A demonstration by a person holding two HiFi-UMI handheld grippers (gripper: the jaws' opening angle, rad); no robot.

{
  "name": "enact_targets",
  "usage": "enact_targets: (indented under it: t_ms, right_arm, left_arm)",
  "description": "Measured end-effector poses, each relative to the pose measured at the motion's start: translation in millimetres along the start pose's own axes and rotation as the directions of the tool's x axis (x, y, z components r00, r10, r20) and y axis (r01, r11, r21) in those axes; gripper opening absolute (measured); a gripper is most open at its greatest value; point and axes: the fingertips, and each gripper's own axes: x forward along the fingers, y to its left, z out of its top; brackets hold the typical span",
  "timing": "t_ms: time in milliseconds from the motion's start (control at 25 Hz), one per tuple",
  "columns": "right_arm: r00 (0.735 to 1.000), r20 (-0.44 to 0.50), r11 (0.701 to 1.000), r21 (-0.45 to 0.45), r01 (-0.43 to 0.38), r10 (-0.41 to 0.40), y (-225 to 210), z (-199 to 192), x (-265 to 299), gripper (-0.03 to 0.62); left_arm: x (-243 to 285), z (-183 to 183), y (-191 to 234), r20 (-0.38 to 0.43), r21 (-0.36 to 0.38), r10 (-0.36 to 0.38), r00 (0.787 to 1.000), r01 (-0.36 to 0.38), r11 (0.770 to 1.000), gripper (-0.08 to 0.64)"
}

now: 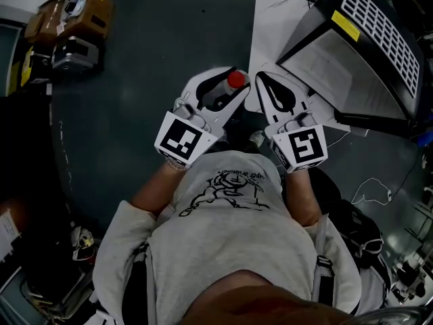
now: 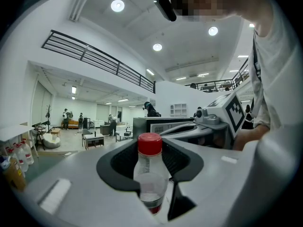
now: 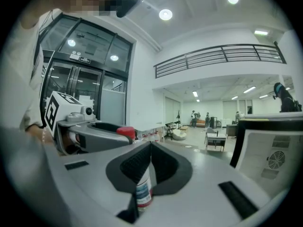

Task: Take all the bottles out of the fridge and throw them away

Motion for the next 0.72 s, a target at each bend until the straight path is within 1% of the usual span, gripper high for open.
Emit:
enact_targets:
  t_ms: [80,160,480,640,720]
  right_arm:
    - [1.0,-0.003,1.0,-0.002,-0.002,0.002,7.6,-0.5,6.2,0.009]
    - [1.0,-0.003,1.0,-0.005,-0.008,0.008,15.4,-0.9,11.1,0.009]
    - [1.0,0.001,1.0,-0.009,-0.023,0.023,31.6,-4.2,21.0,0.009]
    - [0.999,0.001,0.999,-0.011,-0.033,0.033,30.1,-4.9,23.5,0.009]
    - [0.999,0.001,0.999,-0.015,-0.037,0.037,27.5,-5.0,24.2,0.009]
  left_arm:
    - [-8.5,-3.8,5.7,-0.015,-0.028,0.014,1.0,-0.014,1.0,0.158]
    - [-16.4,-6.3,10.5,-0.022,-0.039,0.021,1.0,-0.021,0.999,0.158]
    - [-30.6,-13.7,17.6,-0.026,-0.046,0.024,0.999,-0.025,0.999,0.158]
    - [-29.4,-16.8,19.8,-0.03,-0.048,0.037,0.999,-0.038,0.998,0.158]
    - [-27.1,-16.7,19.9,-0.024,-0.036,0.039,0.999,-0.04,0.999,0.158]
